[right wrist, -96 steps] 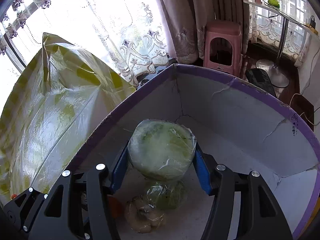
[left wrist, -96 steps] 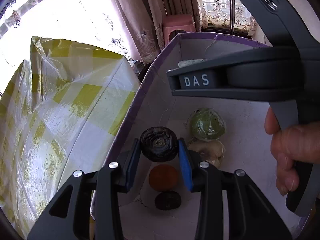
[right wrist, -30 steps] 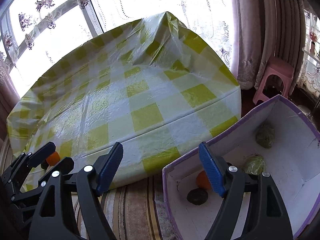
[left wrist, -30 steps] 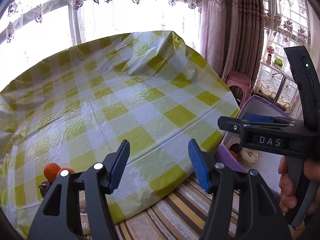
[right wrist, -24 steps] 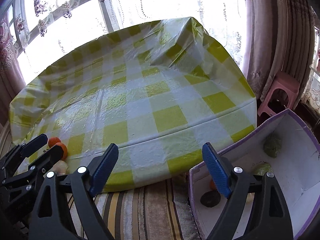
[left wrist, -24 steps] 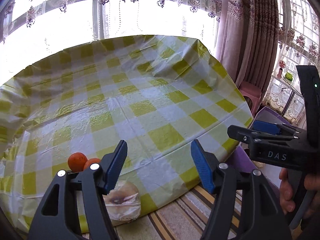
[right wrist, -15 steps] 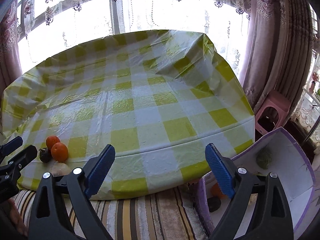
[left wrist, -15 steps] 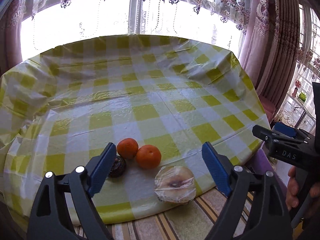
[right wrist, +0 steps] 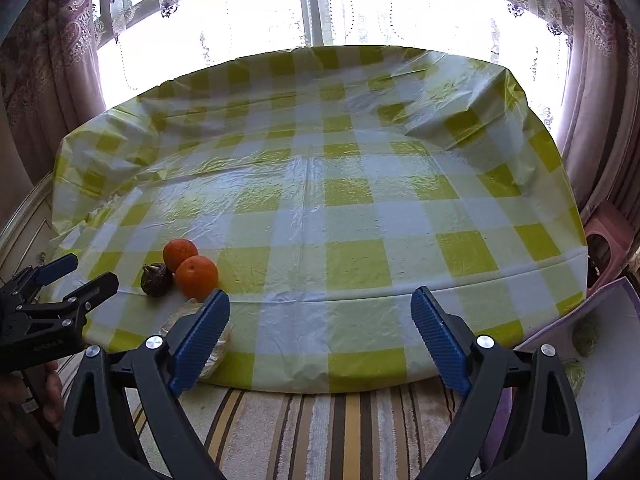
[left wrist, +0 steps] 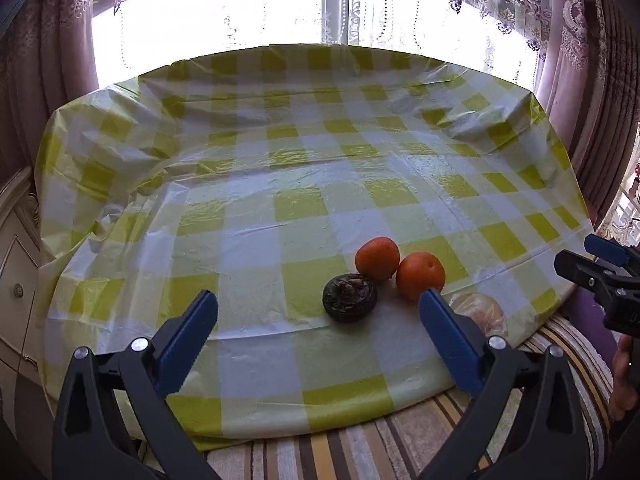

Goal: Organize fruits
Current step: 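Move both open tools back over the oranges and dark fruit on the table, then grasp the dark dried fruit with the left tool while the right tool grasps an orange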

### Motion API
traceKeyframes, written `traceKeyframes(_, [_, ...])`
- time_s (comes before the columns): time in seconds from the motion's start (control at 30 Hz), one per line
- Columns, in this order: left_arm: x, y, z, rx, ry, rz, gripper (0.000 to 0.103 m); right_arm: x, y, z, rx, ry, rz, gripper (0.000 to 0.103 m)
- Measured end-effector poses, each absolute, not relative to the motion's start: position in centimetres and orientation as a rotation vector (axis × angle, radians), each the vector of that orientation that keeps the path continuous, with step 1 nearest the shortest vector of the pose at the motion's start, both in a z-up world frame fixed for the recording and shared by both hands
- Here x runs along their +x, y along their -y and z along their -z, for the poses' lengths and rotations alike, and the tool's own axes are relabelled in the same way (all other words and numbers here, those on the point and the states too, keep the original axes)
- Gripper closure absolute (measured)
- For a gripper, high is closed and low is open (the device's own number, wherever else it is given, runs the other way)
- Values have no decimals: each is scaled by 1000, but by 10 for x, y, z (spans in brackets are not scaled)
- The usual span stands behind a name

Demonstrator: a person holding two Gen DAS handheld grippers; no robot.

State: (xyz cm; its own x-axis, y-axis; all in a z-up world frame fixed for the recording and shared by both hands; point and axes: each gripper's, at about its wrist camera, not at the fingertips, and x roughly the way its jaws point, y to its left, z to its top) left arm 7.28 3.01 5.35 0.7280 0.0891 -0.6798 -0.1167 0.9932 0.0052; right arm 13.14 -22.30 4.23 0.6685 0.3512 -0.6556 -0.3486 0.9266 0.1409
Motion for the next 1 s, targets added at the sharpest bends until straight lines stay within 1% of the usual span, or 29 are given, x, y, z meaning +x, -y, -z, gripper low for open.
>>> traceKeyframes(0.13, [80,-34,-44,-43,-784,-96,2,139,213,-40,57,-776,-476,14])
traceKeyframes(0.2, [87,-32,-40,-17,-806,-93,7,142,204,-38,47,-791,-489,14])
traceKeyframes(0.27, [95,-33,-35,-16,-827,-83,16,145,195,-36,39,-799,-522,14])
traceKeyframes(0.37, [107,-34,-26,-21,-859,-59,21,148,182,-33,19,-807,-549,14])
traceKeyframes(0.5, [119,-32,-17,-14,-893,-29,23,155,169,-29,8,-827,-580,14])
traceKeyframes(0.6, [125,-34,-11,-31,-911,-12,32,160,159,-29,-1,-834,-597,14])
traceKeyframes(0.7, [127,-36,-8,-50,-916,10,35,163,145,-30,-25,-835,-623,14])
traceKeyframes(0.77, [128,-36,-7,-53,-915,23,39,165,136,-29,-46,-840,-632,14])
traceKeyframes(0.87, [127,-36,-7,-50,-909,24,51,170,121,-26,-76,-861,-643,14])
traceKeyframes(1.0, [126,-39,-8,-68,-899,35,55,178,102,-25,-120,-881,-670,14])
